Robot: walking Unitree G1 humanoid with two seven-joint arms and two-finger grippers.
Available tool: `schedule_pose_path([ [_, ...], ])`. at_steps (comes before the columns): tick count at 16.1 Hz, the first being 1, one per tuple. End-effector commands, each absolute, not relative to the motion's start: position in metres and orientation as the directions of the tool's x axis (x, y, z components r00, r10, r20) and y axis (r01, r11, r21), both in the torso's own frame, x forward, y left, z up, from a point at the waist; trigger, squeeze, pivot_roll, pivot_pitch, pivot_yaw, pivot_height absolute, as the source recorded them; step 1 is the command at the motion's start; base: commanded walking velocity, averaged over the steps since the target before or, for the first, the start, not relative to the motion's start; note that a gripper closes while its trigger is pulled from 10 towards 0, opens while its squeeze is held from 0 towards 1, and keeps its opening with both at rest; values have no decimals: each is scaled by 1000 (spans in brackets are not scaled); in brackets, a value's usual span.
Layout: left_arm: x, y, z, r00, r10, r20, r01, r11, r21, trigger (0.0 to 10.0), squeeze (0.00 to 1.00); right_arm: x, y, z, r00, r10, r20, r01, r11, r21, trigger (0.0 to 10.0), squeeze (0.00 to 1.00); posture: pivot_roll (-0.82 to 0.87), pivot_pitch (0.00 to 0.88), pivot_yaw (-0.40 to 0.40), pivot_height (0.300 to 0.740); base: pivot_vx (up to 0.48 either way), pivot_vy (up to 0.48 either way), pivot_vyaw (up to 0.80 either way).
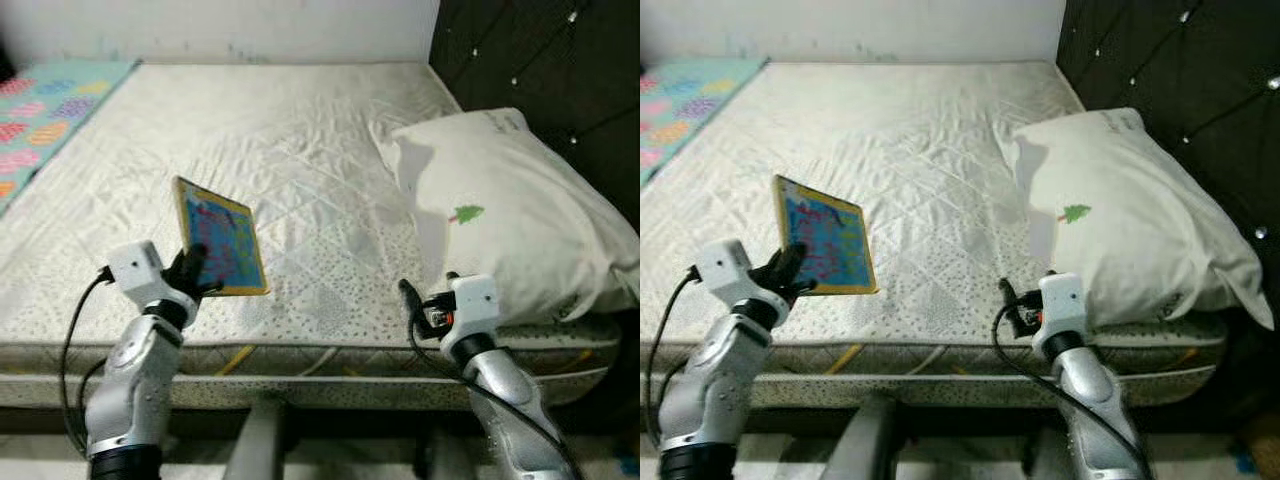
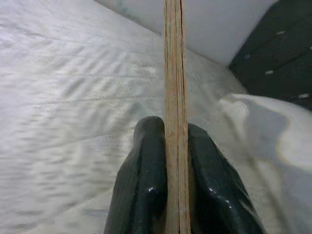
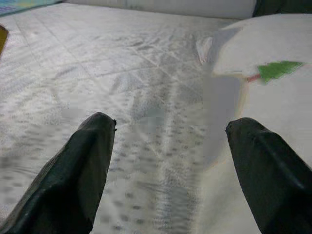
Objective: Clean up the room
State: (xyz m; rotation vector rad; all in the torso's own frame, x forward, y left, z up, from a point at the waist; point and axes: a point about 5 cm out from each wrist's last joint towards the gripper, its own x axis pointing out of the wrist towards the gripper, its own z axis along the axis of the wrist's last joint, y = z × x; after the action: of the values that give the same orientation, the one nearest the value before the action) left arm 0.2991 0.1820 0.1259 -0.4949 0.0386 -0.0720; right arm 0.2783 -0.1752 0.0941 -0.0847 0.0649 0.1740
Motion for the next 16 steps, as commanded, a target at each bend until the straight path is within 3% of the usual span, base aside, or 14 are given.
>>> schedule_pose_path([
  [1,306,170,129,988,-156,-1,132,843,-521,10000,0,278,-178,96,986,157,-63,-161,985,-66,10000,0,-83,12,28,525,0,0,0],
  [6,328,156,121,967,-252,-20,179,737,-652,10000,0,269,-196,100,991,113,-74,-122,985,-125,10000,0,-164,34,8,525,0,0,0],
  [13,353,145,101,941,-337,-29,166,535,-828,10000,0,234,-243,118,993,25,-119,-55,966,-251,10000,0,-339,101,-49,525,0,0,0],
  [16,360,141,97,938,-344,-46,158,540,-827,10000,0,220,-252,124,989,29,-147,-73,952,-298,10000,0,-377,122,-70,525,0,0,0],
])
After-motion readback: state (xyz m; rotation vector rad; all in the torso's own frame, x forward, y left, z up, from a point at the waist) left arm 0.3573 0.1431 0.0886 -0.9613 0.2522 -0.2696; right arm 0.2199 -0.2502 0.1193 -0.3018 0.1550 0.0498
